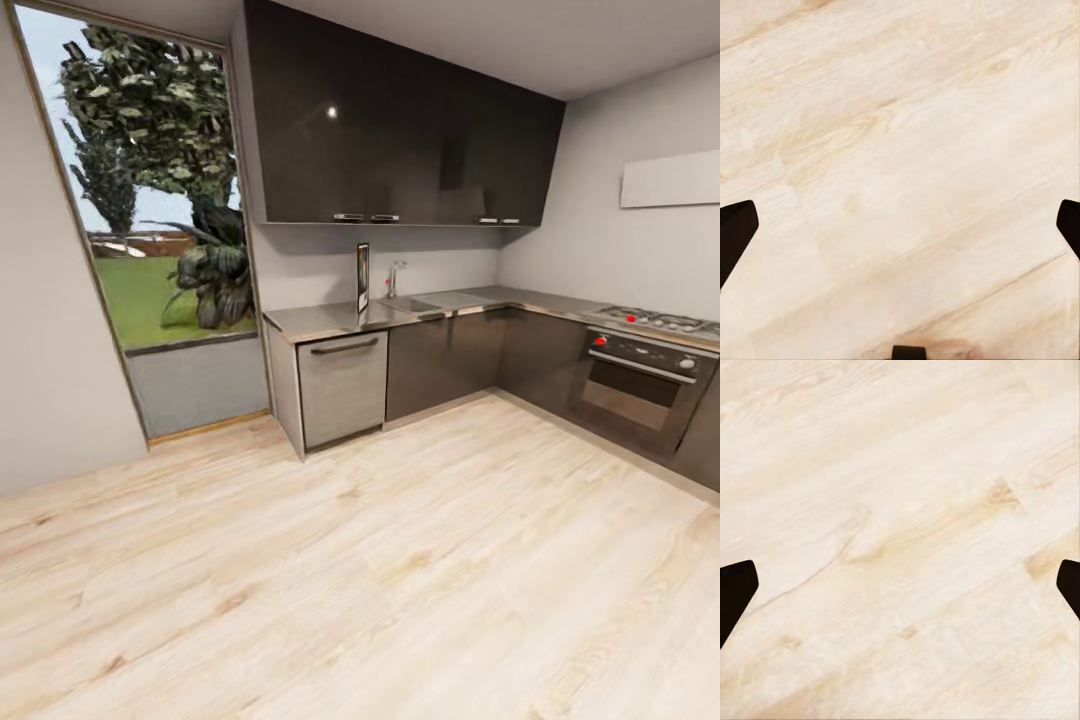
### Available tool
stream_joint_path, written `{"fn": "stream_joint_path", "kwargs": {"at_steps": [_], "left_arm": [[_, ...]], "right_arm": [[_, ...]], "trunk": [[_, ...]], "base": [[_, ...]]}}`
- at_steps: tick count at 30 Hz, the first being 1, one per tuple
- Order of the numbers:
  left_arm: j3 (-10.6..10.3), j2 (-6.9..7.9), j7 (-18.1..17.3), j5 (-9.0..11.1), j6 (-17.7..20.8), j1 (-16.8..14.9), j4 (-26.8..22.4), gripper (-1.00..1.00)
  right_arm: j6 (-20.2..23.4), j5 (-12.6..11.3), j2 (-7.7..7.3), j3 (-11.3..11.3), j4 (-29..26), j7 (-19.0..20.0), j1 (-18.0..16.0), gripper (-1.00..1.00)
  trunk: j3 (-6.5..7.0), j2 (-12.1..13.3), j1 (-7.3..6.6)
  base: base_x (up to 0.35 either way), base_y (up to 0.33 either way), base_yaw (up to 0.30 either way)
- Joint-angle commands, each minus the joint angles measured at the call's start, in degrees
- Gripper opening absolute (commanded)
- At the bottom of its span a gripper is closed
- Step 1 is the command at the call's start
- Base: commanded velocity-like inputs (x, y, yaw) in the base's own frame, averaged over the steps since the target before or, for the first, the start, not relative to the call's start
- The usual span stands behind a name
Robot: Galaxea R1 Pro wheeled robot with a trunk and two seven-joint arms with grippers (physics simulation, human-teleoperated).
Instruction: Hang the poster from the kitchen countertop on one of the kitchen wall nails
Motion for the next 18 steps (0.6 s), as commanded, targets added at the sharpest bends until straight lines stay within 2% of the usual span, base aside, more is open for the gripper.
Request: {"fn": "stream_joint_path", "kwargs": {"at_steps": [1, 18], "left_arm": [[0.0, -0.01, 0.0, 0.0, -0.1, 0.0, -0.1, 1.00], [0.0, 0.00, 0.0, 0.0, -0.1, 0.0, -0.1, 1.00]], "right_arm": [[-0.2, 0.1, -0.03, 0.1, 0.0, 0.0, 0.0, 1.00], [-0.2, 0.1, -0.07, 0.0, 0.0, 0.0, 0.0, 1.00]], "trunk": [[-0.05, 0.0, 0.04], [-0.05, 0.0, 0.04]], "base": [[0.338, 0.000, 0.000], [0.338, 0.000, 0.000]]}}
